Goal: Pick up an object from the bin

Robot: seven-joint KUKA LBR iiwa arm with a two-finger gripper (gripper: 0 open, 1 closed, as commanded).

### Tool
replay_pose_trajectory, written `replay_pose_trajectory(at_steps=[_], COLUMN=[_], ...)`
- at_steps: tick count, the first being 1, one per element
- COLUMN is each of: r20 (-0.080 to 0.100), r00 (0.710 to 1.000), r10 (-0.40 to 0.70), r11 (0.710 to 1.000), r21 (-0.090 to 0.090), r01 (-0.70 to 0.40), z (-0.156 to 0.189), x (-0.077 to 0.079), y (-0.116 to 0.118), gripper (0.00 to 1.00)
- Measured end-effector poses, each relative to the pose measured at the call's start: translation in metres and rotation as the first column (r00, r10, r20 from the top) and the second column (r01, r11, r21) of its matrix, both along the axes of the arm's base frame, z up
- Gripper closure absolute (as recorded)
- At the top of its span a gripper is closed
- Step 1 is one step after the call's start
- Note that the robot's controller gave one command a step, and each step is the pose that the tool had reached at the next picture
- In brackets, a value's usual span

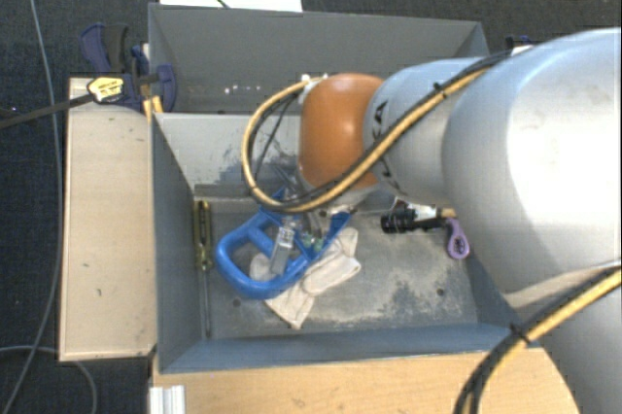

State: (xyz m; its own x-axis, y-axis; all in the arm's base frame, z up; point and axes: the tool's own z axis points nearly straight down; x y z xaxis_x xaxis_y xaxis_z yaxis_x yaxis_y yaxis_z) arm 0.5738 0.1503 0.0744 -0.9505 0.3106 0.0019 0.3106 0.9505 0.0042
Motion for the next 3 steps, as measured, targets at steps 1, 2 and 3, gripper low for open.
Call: replay_pose_trajectory(at_steps=[1,2,3], r20=[0.011,0.01,0.01], r00=[0.976,0.877,0.744], r10=[0.217,0.481,0.668], r11=[0.976,0.877,0.744], r21=[-0.004,-0.001,-0.008], r01=[-0.217,-0.481,-0.668], z=[0.045,0.026,-0.004], x=[-0.005,-0.004,0.0], y=[0.008,0.037,0.05], gripper=[0.0,0.0,0.0])
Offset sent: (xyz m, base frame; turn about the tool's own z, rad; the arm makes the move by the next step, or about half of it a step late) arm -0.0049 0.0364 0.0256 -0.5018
